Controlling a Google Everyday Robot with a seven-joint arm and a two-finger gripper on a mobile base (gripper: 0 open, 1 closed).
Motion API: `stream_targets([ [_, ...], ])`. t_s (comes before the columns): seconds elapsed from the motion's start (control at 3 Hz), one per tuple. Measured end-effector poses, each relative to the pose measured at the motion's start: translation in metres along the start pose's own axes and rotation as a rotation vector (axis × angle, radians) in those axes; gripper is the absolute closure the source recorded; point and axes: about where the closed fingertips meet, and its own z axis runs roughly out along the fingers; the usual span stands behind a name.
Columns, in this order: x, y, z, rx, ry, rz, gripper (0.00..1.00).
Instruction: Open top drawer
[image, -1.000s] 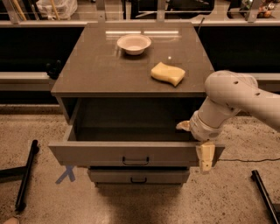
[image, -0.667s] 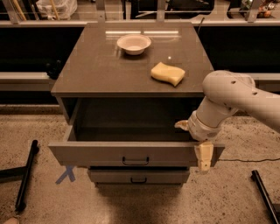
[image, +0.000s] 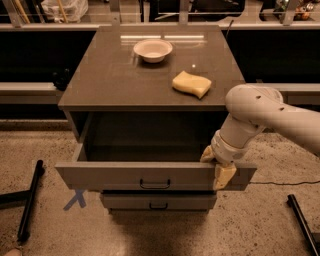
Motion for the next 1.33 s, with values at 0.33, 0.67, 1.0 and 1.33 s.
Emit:
stream_targets([
  [0.33,0.0027,0.0025,0.0001,0.006,0.012,0.002,0.64],
  [0.67,0.0093,0.0068,-0.0016,0.019,0.025,0.016,0.88],
  [1.0,0.0121,0.0089,-0.002,0.024,0.028,0.023,1.0],
  [1.33,0.012,0.0094,-0.0007,0.021,0.027,0.023,0.82],
])
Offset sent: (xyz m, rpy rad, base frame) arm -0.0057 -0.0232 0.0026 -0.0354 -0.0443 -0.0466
